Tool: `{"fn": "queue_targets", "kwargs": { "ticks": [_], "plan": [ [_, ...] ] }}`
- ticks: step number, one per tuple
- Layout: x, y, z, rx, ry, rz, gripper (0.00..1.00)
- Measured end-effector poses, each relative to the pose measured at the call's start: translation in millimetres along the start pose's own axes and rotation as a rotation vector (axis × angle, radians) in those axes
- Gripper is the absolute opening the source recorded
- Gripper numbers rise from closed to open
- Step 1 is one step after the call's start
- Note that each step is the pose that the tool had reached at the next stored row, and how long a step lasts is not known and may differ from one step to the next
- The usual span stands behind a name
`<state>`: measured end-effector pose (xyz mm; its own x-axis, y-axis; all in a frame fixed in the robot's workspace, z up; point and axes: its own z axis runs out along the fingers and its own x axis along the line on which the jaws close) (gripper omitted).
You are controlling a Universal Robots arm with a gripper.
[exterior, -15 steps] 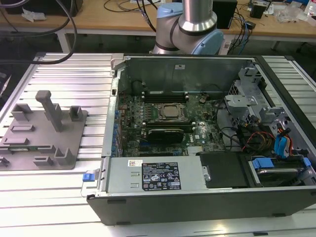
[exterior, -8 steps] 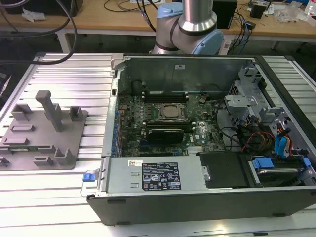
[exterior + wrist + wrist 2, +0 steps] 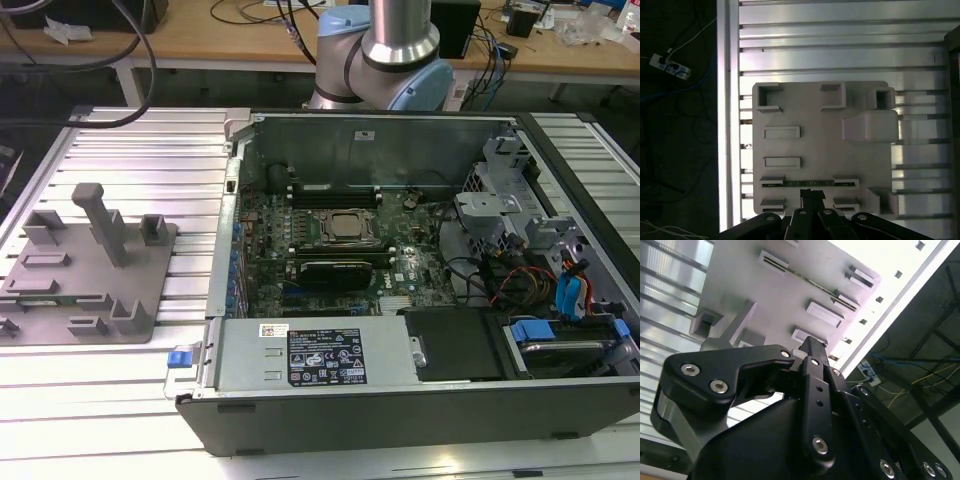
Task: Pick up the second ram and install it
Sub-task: 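Pick up the second ram and move it above second insertion slot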
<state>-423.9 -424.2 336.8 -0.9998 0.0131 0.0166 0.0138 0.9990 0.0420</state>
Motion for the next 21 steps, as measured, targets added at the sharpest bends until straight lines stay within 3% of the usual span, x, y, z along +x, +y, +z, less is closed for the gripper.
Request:
{"fn": "queue_targets", "kwargs": {
  "ticks": [2, 16, 21],
  "plan": [
    [0.0, -0.1, 0.0, 0.0005, 0.0013, -0.031, 0.08],
    [-0.1, -0.1, 0.0, 0.0061, 0.0156, -0.37, 0.08],
    [0.0, 0.0, 0.0, 0.0077, 0.0195, -0.462, 0.08]
  ]
}}
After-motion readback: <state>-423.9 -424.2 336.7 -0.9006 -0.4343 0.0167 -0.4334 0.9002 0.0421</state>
